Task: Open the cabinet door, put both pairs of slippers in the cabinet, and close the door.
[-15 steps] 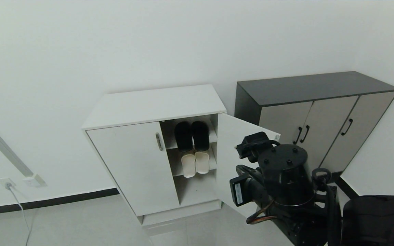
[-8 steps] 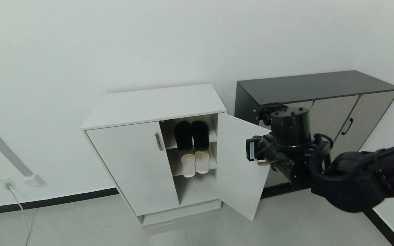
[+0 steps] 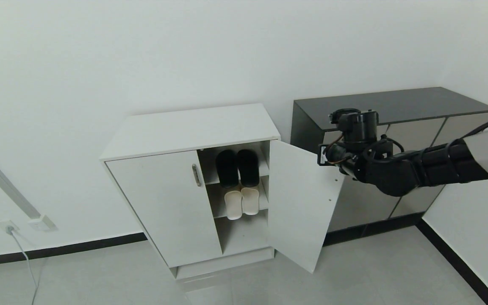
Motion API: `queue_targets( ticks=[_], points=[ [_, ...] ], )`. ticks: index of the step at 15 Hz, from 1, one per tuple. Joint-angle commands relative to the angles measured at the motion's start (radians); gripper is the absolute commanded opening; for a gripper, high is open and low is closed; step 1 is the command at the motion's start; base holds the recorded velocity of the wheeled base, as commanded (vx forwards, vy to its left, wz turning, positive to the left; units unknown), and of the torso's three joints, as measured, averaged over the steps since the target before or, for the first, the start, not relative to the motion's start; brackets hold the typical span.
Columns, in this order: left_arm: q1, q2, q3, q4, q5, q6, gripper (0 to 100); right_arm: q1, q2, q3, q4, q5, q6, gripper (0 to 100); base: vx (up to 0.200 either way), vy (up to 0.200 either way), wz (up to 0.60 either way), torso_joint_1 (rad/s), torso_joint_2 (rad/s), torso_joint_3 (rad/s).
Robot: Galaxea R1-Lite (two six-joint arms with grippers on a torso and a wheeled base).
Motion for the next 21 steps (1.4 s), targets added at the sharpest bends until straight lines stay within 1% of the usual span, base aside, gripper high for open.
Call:
queue_targets(
  ticks=[1, 6, 12, 18, 19, 21],
  points=[
    [0.0, 0.001, 0.001, 0.0, -0.001, 0.0, 0, -0.043, 0.084, -0.044, -0.001, 0.025, 0.003, 0, 0.0, 0.0, 0.0, 0.0, 0.0, 0.0],
    [0.0, 0.001, 0.001, 0.0, 0.001, 0.0, 0, -0.112, 0.204, -0.202, 0.001, 0.04, 0.02, 0, 0.0, 0.0, 0.0, 0.0, 0.0, 0.0],
    [0.0, 0.001, -0.001, 0.0, 0.001, 0.0, 0, -0.137, 0.258, -0.253, 0.021, 0.046, 0.02, 0, 0.0, 0.0, 0.0, 0.0, 0.0, 0.0],
    [0.0, 0.001, -0.001, 0.0, -0.001, 0.0, 0, -0.132, 0.248, -0.247, 0.063, 0.045, 0.022, 0, 0.0, 0.0, 0.0, 0.0, 0.0, 0.0],
    [0.0, 0.001, 0.001, 0.0, -0.001, 0.0, 0, -0.121, 0.231, -0.233, 0.065, 0.045, 0.025, 0, 0.0, 0.0, 0.0, 0.0, 0.0, 0.0],
    [0.0, 0.001, 0.001, 0.0, -0.001, 0.0, 0, -0.075, 0.179, -0.166, 0.067, 0.045, 0.042, 0, 0.0, 0.0, 0.0, 0.0, 0.0, 0.0]
  ],
)
